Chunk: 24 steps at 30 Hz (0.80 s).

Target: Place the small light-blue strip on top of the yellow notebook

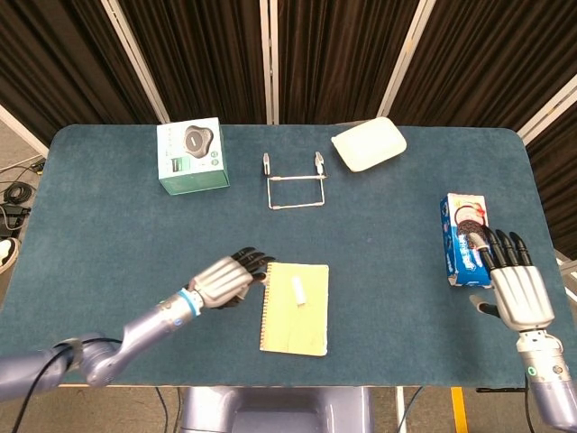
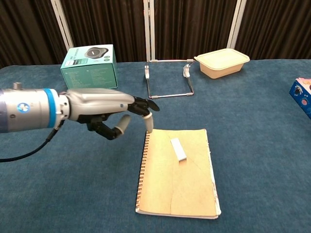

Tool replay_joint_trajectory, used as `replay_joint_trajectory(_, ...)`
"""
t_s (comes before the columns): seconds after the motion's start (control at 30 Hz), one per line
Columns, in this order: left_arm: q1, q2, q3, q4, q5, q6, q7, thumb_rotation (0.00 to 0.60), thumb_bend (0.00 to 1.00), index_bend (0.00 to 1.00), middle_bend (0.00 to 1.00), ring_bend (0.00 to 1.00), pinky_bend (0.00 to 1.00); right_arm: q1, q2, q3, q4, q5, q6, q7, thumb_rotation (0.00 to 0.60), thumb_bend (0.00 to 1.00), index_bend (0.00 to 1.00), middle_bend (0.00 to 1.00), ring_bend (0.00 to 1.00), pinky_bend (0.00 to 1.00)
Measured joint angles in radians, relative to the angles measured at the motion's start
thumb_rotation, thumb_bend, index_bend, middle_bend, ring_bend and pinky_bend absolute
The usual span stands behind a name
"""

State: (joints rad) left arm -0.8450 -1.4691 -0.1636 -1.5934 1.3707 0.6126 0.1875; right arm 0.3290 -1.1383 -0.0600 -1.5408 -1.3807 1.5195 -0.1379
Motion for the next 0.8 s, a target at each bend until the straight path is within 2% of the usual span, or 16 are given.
replay_joint_trajectory(0.17, -0.071, -0.088, -0.008, 0.050, -0.090, -0.033, 0.104, 0.600, 1.00, 0.28, 0.00, 0.00, 0.00, -0.019, 0.013, 0.027, -0.003, 0.012, -0.021, 0.022, 0.600, 0.00, 0.00, 0.00, 0.00, 0.00)
replay_joint_trajectory(0.4, -0.129, -0.158, 0.005, 0.092, -0.205, -0.030, 0.195, 0.600, 1.00, 0.28, 0.00, 0.00, 0.00, -0.037, 0.022, 0.054, -0.001, 0.008, -0.035, 0.040, 0.600, 0.00, 0.00, 0.00, 0.00, 0.00)
replay_joint_trajectory(0.8, -0.179, -0.202, 0.034, 0.100, -0.266, 0.005, 0.237, 0.600, 1.00, 0.28, 0.00, 0.00, 0.00, -0.061, 0.031, 0.090, -0.007, -0.003, -0.059, 0.056, 0.600, 0.00, 0.00, 0.00, 0.00, 0.00)
